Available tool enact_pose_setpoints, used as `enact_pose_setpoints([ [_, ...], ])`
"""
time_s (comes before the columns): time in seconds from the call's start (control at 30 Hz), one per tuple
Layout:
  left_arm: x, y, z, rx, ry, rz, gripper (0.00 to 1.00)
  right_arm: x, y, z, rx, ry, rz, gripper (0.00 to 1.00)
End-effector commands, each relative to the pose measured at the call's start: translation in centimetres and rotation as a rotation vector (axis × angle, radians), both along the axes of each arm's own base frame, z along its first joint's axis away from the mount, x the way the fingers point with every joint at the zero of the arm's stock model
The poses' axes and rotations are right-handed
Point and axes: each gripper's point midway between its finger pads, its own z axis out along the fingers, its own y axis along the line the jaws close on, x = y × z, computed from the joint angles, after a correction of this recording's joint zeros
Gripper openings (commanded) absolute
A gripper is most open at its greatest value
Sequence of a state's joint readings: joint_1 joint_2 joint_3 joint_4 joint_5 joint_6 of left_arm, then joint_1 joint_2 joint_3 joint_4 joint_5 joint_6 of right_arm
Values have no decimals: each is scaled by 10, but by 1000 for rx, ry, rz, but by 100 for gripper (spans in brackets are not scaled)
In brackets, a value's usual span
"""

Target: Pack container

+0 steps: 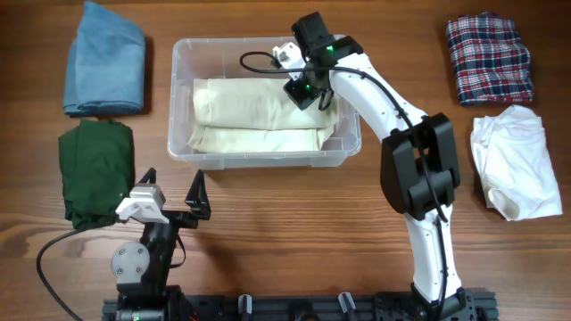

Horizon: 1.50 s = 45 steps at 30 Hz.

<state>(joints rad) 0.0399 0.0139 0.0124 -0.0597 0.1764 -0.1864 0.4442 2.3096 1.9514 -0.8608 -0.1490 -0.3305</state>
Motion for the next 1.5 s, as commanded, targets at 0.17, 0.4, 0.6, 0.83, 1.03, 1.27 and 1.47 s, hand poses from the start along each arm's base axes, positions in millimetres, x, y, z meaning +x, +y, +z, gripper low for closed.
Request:
enact_pose_setpoints([
  [0.17, 0, 3, -2, -4, 3, 15, 100, -20, 86, 84, 290, -110, 159, 14],
  [0.4, 0, 3, -2, -4, 3, 15, 100, -40, 147, 80, 324, -172, 253, 15],
  [0.6, 0, 3, -2, -4, 3, 15, 100, -36, 161, 52, 345, -146, 230, 14],
  [0.83, 0, 3, -2, -4, 3, 15, 100, -41, 166, 2, 334, -63, 241, 14],
  [1.03, 0, 3, -2, -4, 3, 15, 100, -42, 165, -3, 328, -50, 241, 14],
  [1.27, 0, 3, -2, -4, 3, 15, 100, -34, 152, 105, 383, -187, 229, 48],
  [1.47, 0, 3, -2, -4, 3, 15, 100, -29, 71, 249, 430, -404, 112, 99],
])
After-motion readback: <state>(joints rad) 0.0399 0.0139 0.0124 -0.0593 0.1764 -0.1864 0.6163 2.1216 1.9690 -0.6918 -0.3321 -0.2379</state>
